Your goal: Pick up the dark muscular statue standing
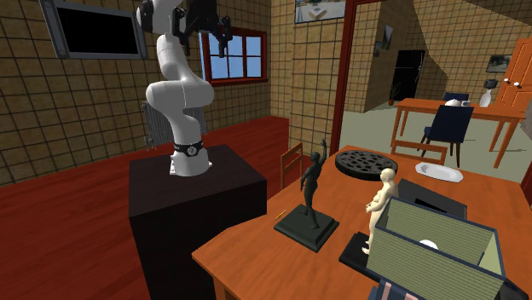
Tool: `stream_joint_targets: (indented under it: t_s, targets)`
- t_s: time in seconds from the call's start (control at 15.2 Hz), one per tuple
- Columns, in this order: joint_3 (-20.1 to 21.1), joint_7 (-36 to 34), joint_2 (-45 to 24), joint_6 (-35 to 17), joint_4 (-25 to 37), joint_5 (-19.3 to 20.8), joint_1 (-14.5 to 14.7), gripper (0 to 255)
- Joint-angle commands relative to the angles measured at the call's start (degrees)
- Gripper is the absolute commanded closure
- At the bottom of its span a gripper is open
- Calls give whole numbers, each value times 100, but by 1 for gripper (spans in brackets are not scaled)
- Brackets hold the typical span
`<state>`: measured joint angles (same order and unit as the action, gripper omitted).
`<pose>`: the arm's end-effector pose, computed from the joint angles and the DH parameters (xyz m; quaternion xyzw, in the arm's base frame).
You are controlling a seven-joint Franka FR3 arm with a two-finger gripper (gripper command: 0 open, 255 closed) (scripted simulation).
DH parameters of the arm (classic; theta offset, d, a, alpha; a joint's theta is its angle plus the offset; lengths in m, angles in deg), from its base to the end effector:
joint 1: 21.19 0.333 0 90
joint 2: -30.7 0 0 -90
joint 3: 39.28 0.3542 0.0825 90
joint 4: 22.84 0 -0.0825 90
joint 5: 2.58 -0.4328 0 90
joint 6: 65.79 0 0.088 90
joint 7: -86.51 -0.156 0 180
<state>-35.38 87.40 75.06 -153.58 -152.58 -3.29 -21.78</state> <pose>0.3301 0.0278 0.6081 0.9992 0.0278 0.0206 0.0174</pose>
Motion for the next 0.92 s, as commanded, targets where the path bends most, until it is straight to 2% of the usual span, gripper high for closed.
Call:
stream_joint_targets:
  t_s: [0.0, 0.46, 0.86]
  targets:
    - [0, 0, 0, 0, 0, 0, 0, 0]
    - [638, -847, -229, -929, -728, -568, 166, 0]
    - [1236, -1543, -753, -1825, -1073, -1018, 309, 0]
